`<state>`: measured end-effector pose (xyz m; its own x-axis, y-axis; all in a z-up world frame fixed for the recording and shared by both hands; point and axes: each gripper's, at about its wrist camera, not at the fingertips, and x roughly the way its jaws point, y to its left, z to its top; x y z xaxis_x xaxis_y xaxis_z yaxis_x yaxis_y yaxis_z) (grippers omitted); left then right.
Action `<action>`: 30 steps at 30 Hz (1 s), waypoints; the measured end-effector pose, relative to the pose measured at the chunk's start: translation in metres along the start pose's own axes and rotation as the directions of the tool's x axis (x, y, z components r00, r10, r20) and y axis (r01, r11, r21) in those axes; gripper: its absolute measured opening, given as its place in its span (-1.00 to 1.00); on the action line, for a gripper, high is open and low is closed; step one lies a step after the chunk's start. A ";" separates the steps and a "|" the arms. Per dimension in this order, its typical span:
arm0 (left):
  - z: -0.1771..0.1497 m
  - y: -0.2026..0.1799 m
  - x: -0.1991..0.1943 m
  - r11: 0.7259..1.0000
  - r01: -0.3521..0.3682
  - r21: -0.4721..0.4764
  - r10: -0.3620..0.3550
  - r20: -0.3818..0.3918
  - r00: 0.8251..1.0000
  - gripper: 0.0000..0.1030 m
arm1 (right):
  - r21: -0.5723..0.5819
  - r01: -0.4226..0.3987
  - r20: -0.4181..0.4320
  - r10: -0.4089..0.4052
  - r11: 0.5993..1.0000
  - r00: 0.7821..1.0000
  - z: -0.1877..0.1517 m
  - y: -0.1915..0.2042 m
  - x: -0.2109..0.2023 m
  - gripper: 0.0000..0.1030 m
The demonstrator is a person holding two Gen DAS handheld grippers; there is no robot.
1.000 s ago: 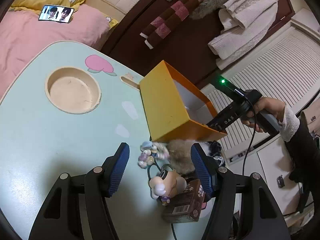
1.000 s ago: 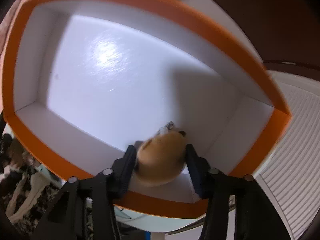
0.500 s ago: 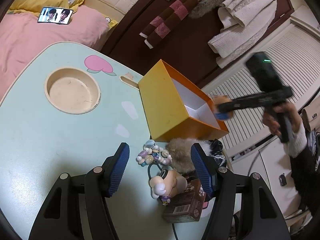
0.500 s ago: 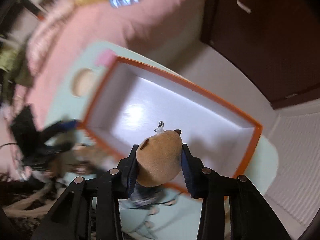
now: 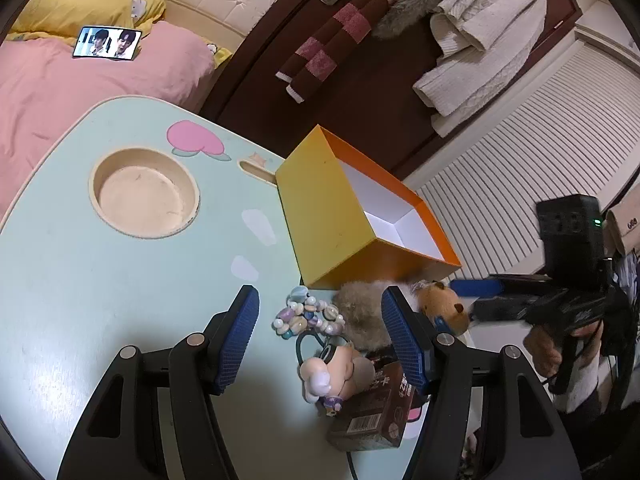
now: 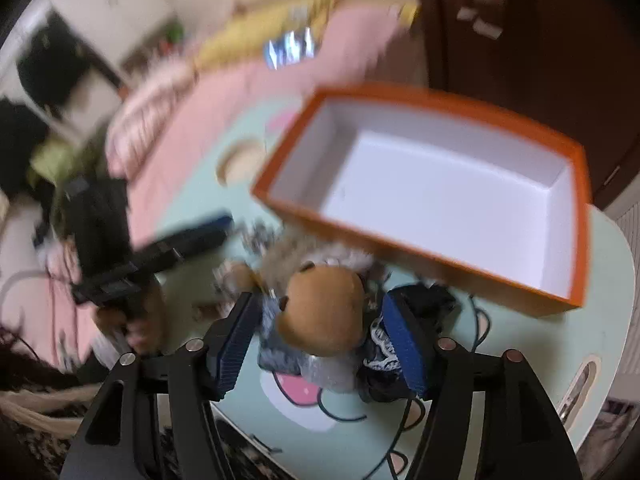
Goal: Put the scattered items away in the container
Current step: 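Lower the brown plush bear onto the item pile and open the right tool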
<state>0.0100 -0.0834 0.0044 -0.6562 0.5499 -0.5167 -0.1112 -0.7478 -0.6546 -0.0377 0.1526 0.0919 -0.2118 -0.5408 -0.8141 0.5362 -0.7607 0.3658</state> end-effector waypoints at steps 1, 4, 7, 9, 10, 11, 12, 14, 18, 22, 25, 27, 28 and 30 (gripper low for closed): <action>0.001 0.002 0.000 1.000 0.007 -0.010 -0.007 0.000 1.000 0.25 | 0.019 -0.014 0.054 0.013 1.000 0.998 0.001 -0.006 -0.013 0.26; 0.006 0.009 0.002 0.998 0.020 -0.056 -0.020 0.002 1.000 0.25 | 0.103 0.024 0.243 -0.048 0.994 0.969 0.000 -0.030 -0.051 0.37; 0.014 0.014 0.005 0.996 0.013 -0.094 -0.013 0.003 1.000 0.25 | 0.236 0.116 0.327 -0.191 0.965 0.926 -0.001 -0.067 -0.067 0.41; 0.021 0.014 0.009 0.994 0.021 -0.112 -0.021 -0.004 1.000 0.25 | 0.288 0.086 0.311 -0.178 0.954 0.934 -0.002 -0.089 -0.058 0.41; 0.026 0.014 0.013 0.992 0.029 -0.124 -0.031 -0.010 0.999 0.25 | 0.310 0.071 0.310 -0.171 0.948 0.935 -0.003 -0.097 -0.052 0.41; 0.032 0.015 0.018 0.989 0.044 -0.143 -0.047 -0.018 0.999 0.25 | 0.334 0.062 0.312 -0.172 0.940 0.934 -0.004 -0.104 -0.046 0.41; 0.037 0.016 0.022 0.986 0.060 -0.158 -0.066 -0.027 0.997 0.25 | 0.353 0.055 0.307 -0.172 0.934 0.936 -0.005 -0.109 -0.039 0.41; 0.046 0.016 0.032 0.984 0.063 -0.169 -0.071 -0.042 0.997 0.25 | 0.377 0.048 0.288 -0.166 0.925 0.943 -0.008 -0.115 -0.026 0.41; 0.062 0.015 0.052 0.990 0.014 -0.142 -0.025 -0.078 0.997 0.25 | 0.389 -0.009 0.277 -0.108 0.921 0.955 -0.014 -0.113 -0.014 0.45; 0.074 0.014 0.063 0.994 -0.034 -0.108 0.024 -0.093 0.995 0.32 | 0.382 -0.064 0.287 -0.053 0.922 0.956 -0.016 -0.100 -0.009 0.46; 0.078 0.008 0.065 0.996 -0.080 -0.047 0.075 -0.099 0.992 0.32 | 0.362 -0.021 0.286 -0.089 0.932 0.954 -0.013 -0.091 -0.006 0.49; 0.079 0.009 0.064 0.995 -0.097 -0.036 0.094 -0.091 0.991 0.32 | 0.362 -0.030 0.288 -0.082 0.932 0.954 -0.012 -0.090 -0.005 0.50; 0.079 0.010 0.063 0.994 -0.099 -0.036 0.095 -0.091 0.991 0.32 | 0.364 -0.033 0.288 -0.079 0.931 0.954 -0.012 -0.091 -0.005 0.50; 0.079 0.013 0.058 0.994 -0.102 -0.045 0.098 -0.090 0.991 0.32 | 0.352 0.013 0.289 -0.121 0.936 0.950 -0.012 -0.086 -0.009 0.50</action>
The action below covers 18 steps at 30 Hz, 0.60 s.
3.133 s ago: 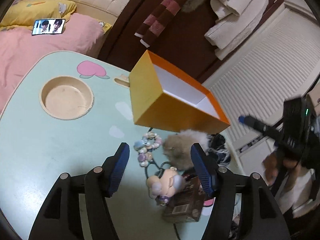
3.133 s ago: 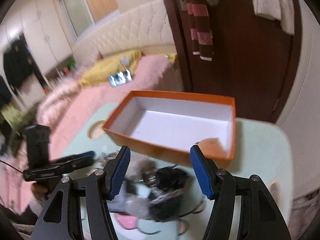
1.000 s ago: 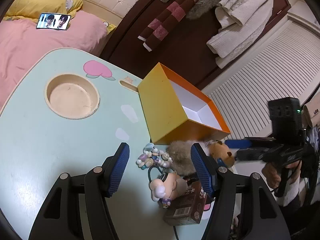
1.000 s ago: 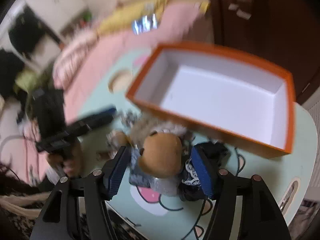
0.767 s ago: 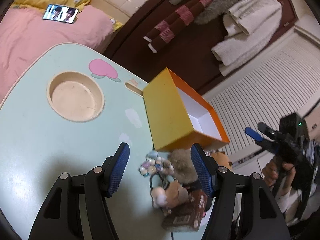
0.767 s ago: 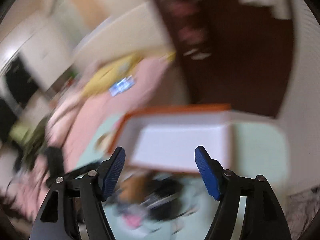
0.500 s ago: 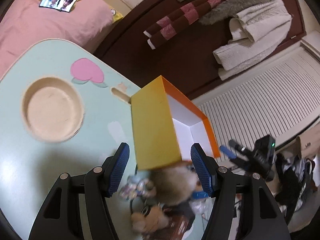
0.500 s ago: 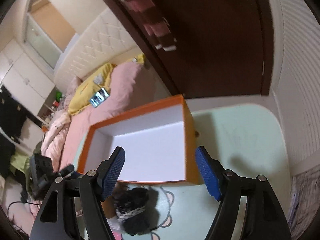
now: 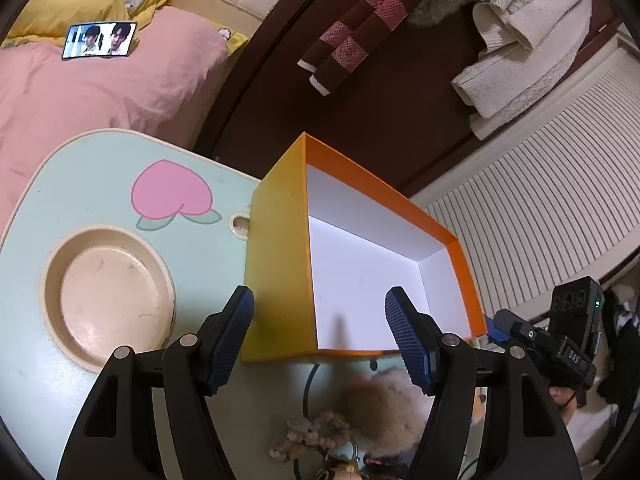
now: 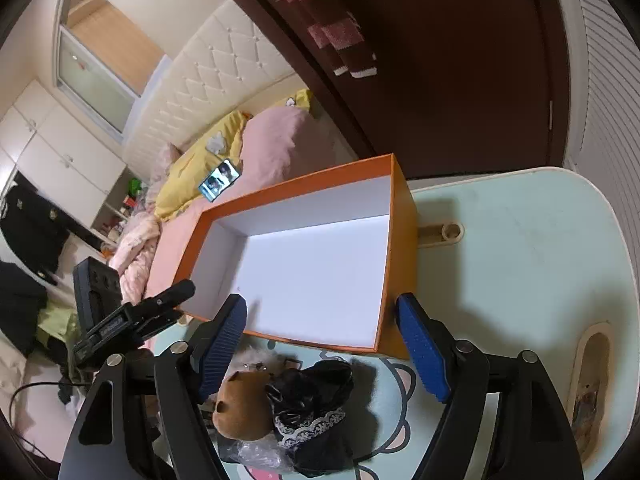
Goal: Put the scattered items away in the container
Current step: 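Lower the brown plush bear onto the item pile and open the right tool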
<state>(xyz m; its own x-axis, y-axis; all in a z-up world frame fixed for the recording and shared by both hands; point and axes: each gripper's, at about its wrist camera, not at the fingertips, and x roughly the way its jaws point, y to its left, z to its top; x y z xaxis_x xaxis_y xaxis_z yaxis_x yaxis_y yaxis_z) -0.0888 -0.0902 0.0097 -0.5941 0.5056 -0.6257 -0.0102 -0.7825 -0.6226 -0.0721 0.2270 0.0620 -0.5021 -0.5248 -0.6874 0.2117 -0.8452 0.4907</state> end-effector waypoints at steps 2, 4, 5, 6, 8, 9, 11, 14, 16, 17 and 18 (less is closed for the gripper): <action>-0.002 0.000 -0.014 0.998 -0.067 0.009 0.066 0.049 0.997 0.32 | -0.077 0.109 0.035 -0.107 0.991 0.994 -0.003 0.013 -0.005 0.50; -0.007 -0.005 -0.031 0.987 -0.154 0.047 0.149 0.102 0.984 0.32 | -0.141 0.190 0.084 -0.180 0.972 0.980 -0.009 0.028 -0.015 0.50; -0.011 -0.008 -0.039 0.979 -0.191 0.071 0.182 0.116 0.976 0.34 | -0.157 0.199 0.098 -0.185 0.967 0.978 -0.012 0.034 -0.018 0.50; -0.015 -0.012 -0.047 0.972 -0.216 0.095 0.204 0.119 0.972 0.34 | -0.168 0.205 0.111 -0.188 0.964 0.976 -0.017 0.040 -0.023 0.50; -0.025 -0.019 -0.061 0.963 -0.240 0.123 0.226 0.120 0.967 0.34 | -0.199 0.219 0.136 -0.194 0.955 0.971 -0.029 0.054 -0.032 0.50; -0.031 -0.023 -0.067 0.961 -0.244 0.129 0.228 0.123 0.966 0.34 | -0.219 0.232 0.147 -0.203 0.948 0.968 -0.037 0.062 -0.036 0.50; -0.048 -0.032 -0.080 0.959 -0.250 0.134 0.234 0.125 0.964 0.34 | -0.252 0.260 0.167 -0.223 0.932 0.960 -0.054 0.076 -0.044 0.50; -0.077 -0.047 -0.091 0.951 -0.262 0.166 0.246 0.109 0.963 0.34 | -0.280 0.280 0.190 -0.232 0.919 0.954 -0.080 0.091 -0.053 0.50; -0.098 -0.055 -0.094 0.943 -0.269 0.195 0.255 0.093 0.962 0.34 | -0.291 0.285 0.192 -0.236 0.913 0.952 -0.096 0.097 -0.052 0.50; -0.108 -0.058 -0.094 0.938 -0.273 0.215 0.262 0.080 0.962 0.34 | -0.291 0.291 0.192 -0.242 0.912 0.951 -0.104 0.098 -0.052 0.50; -0.117 -0.061 -0.093 0.931 -0.279 0.235 0.271 0.067 0.960 0.34 | -0.285 0.300 0.190 -0.253 0.910 0.949 -0.113 0.098 -0.050 0.52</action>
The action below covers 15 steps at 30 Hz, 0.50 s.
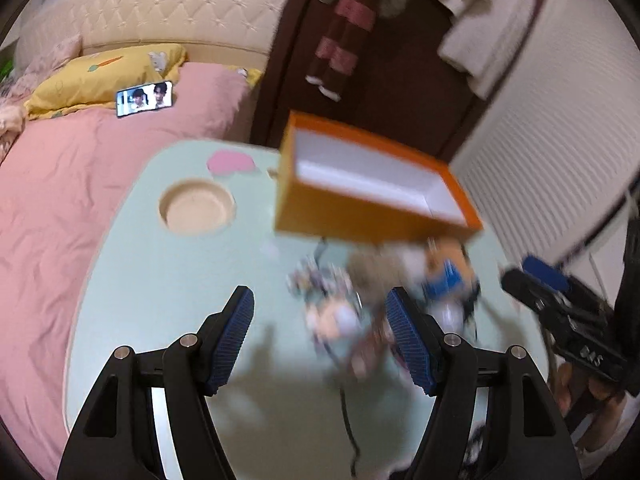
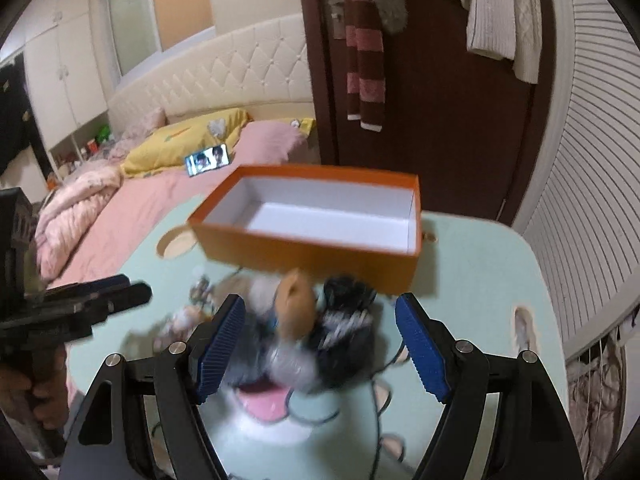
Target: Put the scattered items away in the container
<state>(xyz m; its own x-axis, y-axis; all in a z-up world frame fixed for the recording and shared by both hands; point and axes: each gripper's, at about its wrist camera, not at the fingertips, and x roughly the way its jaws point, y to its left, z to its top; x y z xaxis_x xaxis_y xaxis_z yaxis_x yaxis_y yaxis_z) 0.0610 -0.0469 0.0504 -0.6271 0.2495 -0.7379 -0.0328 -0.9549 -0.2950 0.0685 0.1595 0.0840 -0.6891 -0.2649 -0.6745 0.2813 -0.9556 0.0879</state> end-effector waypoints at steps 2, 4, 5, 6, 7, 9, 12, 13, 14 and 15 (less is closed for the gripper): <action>-0.016 -0.008 0.002 0.999 -0.018 0.039 0.019 -0.026 0.999 0.34 | 0.018 0.012 -0.021 -0.012 1.000 1.000 -0.018 0.002 0.002 0.54; -0.029 -0.010 0.007 0.998 -0.037 0.052 0.040 -0.056 0.998 0.34 | 0.037 0.001 -0.059 0.001 0.999 0.998 -0.034 0.002 0.007 0.54; -0.033 -0.010 0.009 0.998 -0.041 0.050 0.045 -0.075 0.996 0.34 | 0.043 -0.003 -0.077 0.006 0.999 0.997 -0.042 0.002 0.009 0.54; -0.036 -0.010 0.012 0.998 -0.040 0.047 0.044 -0.093 0.995 0.34 | 0.050 -0.003 -0.093 0.008 0.999 0.996 -0.048 0.003 0.011 0.54; -0.039 -0.012 0.013 0.998 -0.037 0.046 0.042 -0.104 0.994 0.34 | 0.054 -0.005 -0.108 0.011 0.999 0.994 -0.052 0.003 0.013 0.54; -0.043 -0.016 0.015 0.998 -0.038 0.057 0.044 -0.103 0.994 0.34 | 0.046 0.020 -0.134 -0.014 0.999 0.991 -0.059 0.007 0.017 0.54; -0.049 -0.027 0.023 0.988 -0.113 0.108 0.123 -0.083 0.989 0.35 | 0.011 0.046 -0.158 -0.044 0.999 0.987 -0.063 0.013 0.021 0.54; -0.050 -0.030 0.025 0.983 -0.133 0.123 0.143 -0.070 0.987 0.35 | 0.006 0.056 -0.162 -0.054 0.998 0.985 -0.063 0.013 0.023 0.54; -0.051 -0.033 0.027 0.981 -0.145 0.132 0.154 -0.061 0.986 0.36 | 0.002 0.067 -0.168 -0.065 0.998 0.984 -0.064 0.012 0.025 0.56; -0.052 -0.036 0.029 0.977 -0.156 0.144 0.165 -0.053 0.985 0.44 | 0.003 0.077 -0.182 -0.075 0.997 0.981 -0.066 0.011 0.028 0.62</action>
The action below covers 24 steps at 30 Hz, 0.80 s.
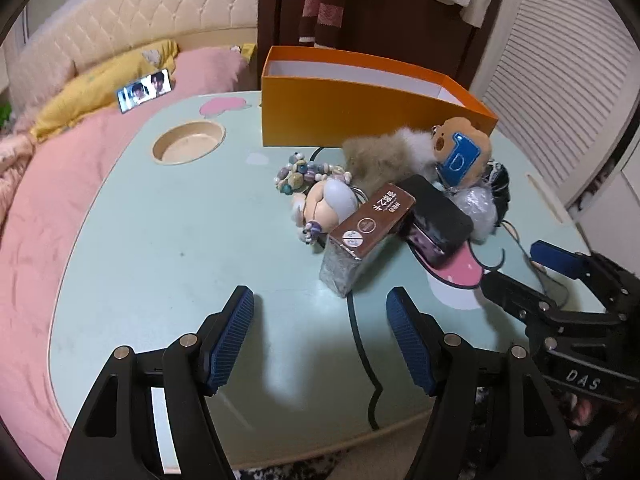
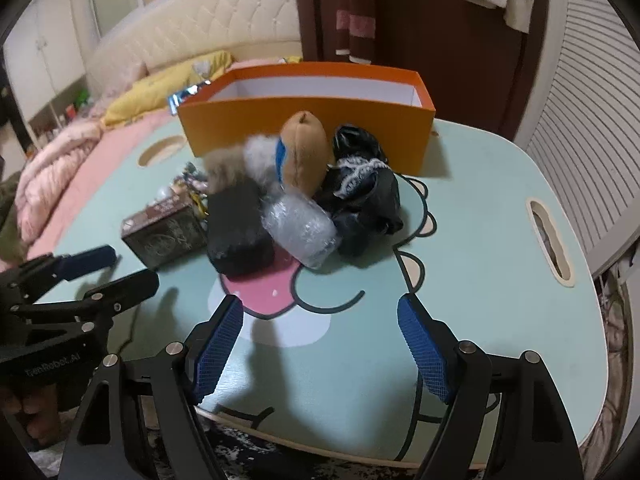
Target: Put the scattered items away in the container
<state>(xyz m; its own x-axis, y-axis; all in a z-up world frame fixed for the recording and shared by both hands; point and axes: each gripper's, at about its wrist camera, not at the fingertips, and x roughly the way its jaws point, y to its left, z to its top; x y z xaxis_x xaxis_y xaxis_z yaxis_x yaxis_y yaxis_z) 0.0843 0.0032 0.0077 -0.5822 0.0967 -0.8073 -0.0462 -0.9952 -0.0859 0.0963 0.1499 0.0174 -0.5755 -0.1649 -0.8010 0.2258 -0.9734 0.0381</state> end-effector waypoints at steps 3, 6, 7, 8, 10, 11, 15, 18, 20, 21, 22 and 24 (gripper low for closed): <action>-0.002 -0.008 0.006 0.997 -0.065 0.040 0.065 0.001 0.998 0.65 | 0.002 0.025 -0.035 -0.025 1.000 0.999 -0.003 -0.001 0.009 0.85; -0.003 -0.002 0.010 0.995 -0.099 0.014 0.099 0.016 0.995 0.97 | 0.016 0.013 -0.022 -0.012 1.000 1.000 -0.005 -0.007 0.011 1.00; -0.004 0.001 0.012 0.994 -0.110 0.000 0.110 0.023 0.994 0.99 | 0.008 0.019 -0.012 -0.019 1.000 1.000 -0.006 -0.007 0.012 1.00; -0.005 0.004 0.012 0.993 -0.114 -0.009 0.114 0.036 0.993 0.99 | 0.002 0.019 -0.001 -0.019 1.000 1.000 -0.007 -0.007 0.012 1.00; -0.007 0.005 0.012 0.994 -0.113 -0.010 0.113 0.055 0.992 0.99 | -0.003 0.020 0.027 -0.020 1.000 0.999 -0.008 -0.006 0.011 1.00; -0.008 0.006 0.012 0.994 -0.111 -0.008 0.112 0.065 0.992 0.99 | -0.005 0.019 0.038 -0.018 1.000 0.999 -0.009 -0.005 0.011 1.00; -0.010 0.008 0.013 0.995 -0.103 -0.003 0.103 0.096 0.990 0.99 | -0.025 0.001 0.081 0.001 1.000 0.997 -0.011 -0.002 0.011 1.00; -0.013 0.009 0.012 0.995 -0.101 0.001 0.100 0.106 0.989 0.99 | -0.031 0.000 0.075 0.002 1.000 0.997 -0.009 0.000 0.012 1.00; -0.014 0.009 0.011 0.995 -0.100 0.008 0.098 0.116 0.988 0.99 | -0.030 -0.004 0.080 0.006 1.000 0.997 -0.010 -0.001 0.012 1.00; -0.014 0.010 0.010 0.995 -0.099 0.009 0.097 0.120 0.988 0.99 | -0.030 -0.003 0.082 0.005 1.000 0.997 -0.010 0.000 0.012 1.00; -0.014 0.010 0.010 0.995 -0.098 0.008 0.097 0.122 0.988 0.99 | -0.031 -0.003 0.081 0.005 1.000 0.997 -0.010 0.000 0.012 1.00; -0.014 0.011 0.010 0.995 -0.097 0.008 0.095 0.123 0.988 0.99 | -0.033 -0.001 0.083 0.004 0.999 0.997 -0.011 0.001 0.012 1.00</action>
<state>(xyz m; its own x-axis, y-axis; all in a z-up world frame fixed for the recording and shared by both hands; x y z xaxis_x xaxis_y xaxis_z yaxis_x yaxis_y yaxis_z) 0.0894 -0.0069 -0.0093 -0.6793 -0.0008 -0.7339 0.0038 -1.0000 -0.0024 0.0976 0.1490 0.0011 -0.6377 -0.1811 -0.7487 0.2525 -0.9674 0.0189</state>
